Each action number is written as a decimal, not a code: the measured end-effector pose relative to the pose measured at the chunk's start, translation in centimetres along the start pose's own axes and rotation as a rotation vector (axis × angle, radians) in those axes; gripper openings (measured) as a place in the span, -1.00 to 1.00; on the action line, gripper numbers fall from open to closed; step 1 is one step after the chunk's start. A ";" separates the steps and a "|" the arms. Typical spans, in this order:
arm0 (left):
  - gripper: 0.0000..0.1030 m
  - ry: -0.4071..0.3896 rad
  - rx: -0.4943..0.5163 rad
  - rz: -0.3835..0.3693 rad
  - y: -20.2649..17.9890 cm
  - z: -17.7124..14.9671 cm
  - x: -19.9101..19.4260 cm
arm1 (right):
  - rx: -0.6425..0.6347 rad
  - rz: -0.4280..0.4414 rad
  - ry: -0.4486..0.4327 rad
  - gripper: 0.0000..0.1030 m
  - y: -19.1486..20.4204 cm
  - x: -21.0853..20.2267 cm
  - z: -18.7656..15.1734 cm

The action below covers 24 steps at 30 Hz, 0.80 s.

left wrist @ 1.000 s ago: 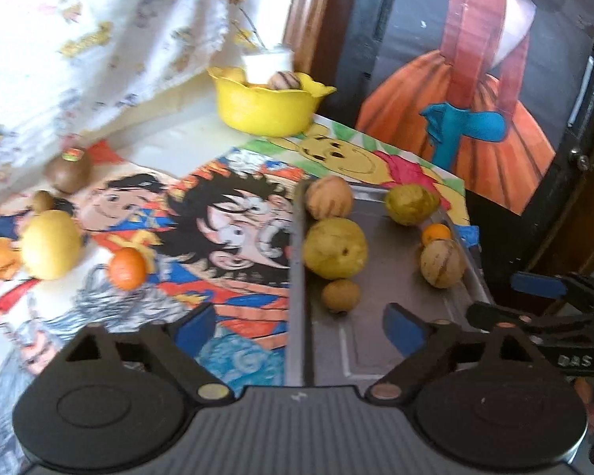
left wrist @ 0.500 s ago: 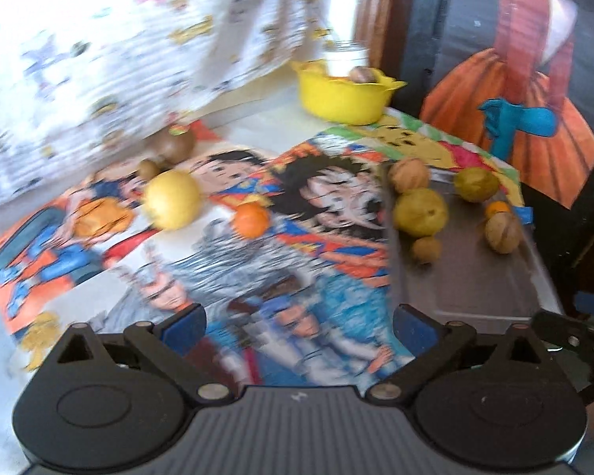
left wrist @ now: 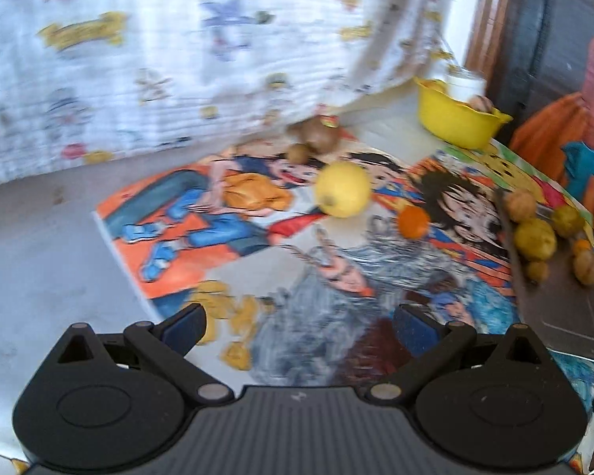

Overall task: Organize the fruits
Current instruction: 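Move both open tools back toward the yellow lemon and orange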

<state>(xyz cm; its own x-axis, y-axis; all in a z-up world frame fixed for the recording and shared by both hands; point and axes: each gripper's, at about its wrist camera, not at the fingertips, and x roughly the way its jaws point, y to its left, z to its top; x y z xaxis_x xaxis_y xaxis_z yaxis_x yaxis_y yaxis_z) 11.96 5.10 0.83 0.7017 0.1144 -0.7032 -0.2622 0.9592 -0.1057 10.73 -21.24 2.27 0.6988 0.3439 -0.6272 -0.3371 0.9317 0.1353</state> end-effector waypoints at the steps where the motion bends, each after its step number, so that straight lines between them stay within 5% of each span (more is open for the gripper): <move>1: 0.99 -0.002 -0.010 0.006 0.6 0.1 0.0 | 0.002 0.017 0.001 0.99 0.3 0.1 0.3; 8: 0.99 -0.034 -0.060 0.022 4.3 1.1 0.0 | -0.009 0.121 -0.032 0.99 2.9 -0.3 4.4; 19: 0.99 -0.162 -0.039 0.028 8.1 3.8 -1.6 | -0.032 0.187 -0.134 0.99 5.3 -1.7 16.7; 24: 0.99 -0.163 -0.034 0.010 8.4 4.0 -1.7 | -0.064 0.202 -0.071 0.99 6.3 -0.4 21.7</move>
<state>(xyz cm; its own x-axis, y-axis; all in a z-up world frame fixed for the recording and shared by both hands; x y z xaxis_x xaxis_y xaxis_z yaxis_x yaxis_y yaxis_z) 11.24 14.02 3.97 0.7965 0.1673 -0.5810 -0.2905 0.9487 -0.1250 22.01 -12.92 20.00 0.6554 0.5320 -0.5362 -0.5120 0.8348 0.2024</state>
